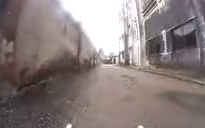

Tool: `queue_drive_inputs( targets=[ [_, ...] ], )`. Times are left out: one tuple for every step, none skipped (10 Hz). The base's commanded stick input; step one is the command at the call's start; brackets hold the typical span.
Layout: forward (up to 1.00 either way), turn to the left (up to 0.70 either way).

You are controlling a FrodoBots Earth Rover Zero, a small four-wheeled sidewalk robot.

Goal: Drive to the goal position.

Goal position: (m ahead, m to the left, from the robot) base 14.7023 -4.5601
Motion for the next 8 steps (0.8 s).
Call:
queue_drive_inputs(
  targets=[
    [0.7, 0.0],
    [0.7, 0.0],
    [0.7, 0.0],
    [0.7, 0.0],
    [0.7, 0.0],
    [0.7, 0.0],
    [0.7, 0.0],
    [0.7, 0.0]
  ],
)
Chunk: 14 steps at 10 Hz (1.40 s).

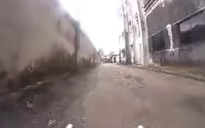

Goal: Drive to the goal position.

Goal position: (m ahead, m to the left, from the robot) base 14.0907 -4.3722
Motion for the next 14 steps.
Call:
queue_drive_inputs(
  targets=[
    [0.7, 0.0],
    [0.7, 0.0],
    [0.7, 0.0],
    [0.7, 0.0],
    [0.7, 0.0],
    [0.7, 0.0],
    [0.7, 0.0],
    [0.7, 0.0],
    [0.7, 0.0],
    [0.7, 0.0],
    [0.7, 0.0],
    [0.7, 0.0],
    [0.7, 0.0],
    [0.7, 0.0]
  ],
)
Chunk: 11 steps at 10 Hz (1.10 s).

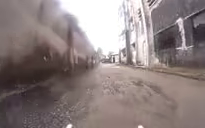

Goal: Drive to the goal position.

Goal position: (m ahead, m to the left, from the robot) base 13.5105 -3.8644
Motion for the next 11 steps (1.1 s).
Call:
queue_drive_inputs(
  targets=[
    [0.7, 0.0],
    [0.7, 0.0],
    [0.7, 0.0],
    [0.7, 0.0],
    [0.7, 0.0],
    [0.7, 0.0],
    [0.7, 0.0],
    [0.7, 0.0],
    [0.7, 0.0],
    [0.7, 0.0],
    [0.7, 0.0]
  ],
)
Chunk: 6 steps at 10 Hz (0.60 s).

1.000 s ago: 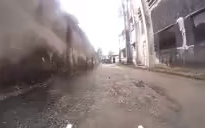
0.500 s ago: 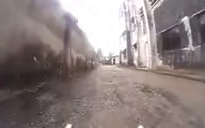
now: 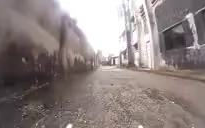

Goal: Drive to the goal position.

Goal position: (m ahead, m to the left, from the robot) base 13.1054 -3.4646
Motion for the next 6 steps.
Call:
queue_drive_inputs(
  targets=[
    [0.7, 0.0],
    [0.7, 0.0],
    [0.7, 0.0],
    [0.7, 0.0],
    [0.7, 0.0],
    [0.7, 0.0]
  ],
)
